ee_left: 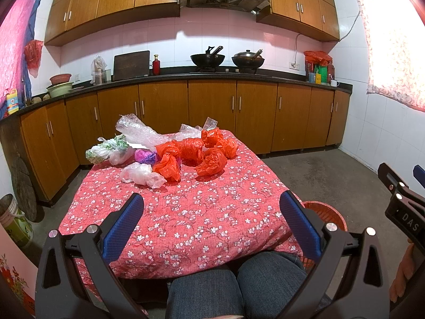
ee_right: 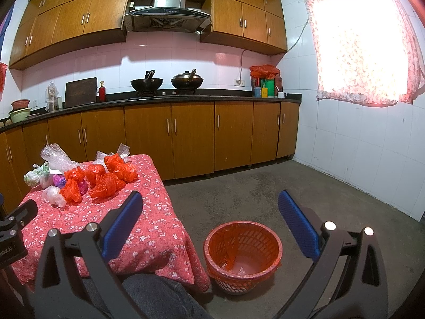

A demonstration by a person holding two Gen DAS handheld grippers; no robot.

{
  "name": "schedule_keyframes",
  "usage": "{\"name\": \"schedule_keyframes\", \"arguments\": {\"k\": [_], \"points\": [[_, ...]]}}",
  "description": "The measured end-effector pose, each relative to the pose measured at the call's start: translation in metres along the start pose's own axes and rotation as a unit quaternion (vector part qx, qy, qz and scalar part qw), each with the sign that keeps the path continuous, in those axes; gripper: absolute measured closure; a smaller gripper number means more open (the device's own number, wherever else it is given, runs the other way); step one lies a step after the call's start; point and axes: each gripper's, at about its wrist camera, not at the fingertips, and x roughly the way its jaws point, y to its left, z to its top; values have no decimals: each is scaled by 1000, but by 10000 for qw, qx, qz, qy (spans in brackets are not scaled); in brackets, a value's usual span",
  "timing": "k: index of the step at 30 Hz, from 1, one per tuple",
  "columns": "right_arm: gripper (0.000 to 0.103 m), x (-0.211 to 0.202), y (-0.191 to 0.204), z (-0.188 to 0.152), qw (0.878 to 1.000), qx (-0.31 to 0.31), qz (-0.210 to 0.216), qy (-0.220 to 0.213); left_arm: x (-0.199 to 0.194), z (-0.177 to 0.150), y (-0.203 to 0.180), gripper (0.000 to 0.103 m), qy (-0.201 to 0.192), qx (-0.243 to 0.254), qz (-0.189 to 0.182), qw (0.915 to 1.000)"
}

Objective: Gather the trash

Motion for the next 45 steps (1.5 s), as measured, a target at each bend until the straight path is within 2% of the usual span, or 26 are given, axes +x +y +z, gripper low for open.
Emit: {"name": "schedule_keyframes", "arguments": {"k": [45], "points": [[4, 3, 0, 0, 10000, 11, -5, 2, 1, -1, -1, 2, 9, -7, 0, 10000]]}}
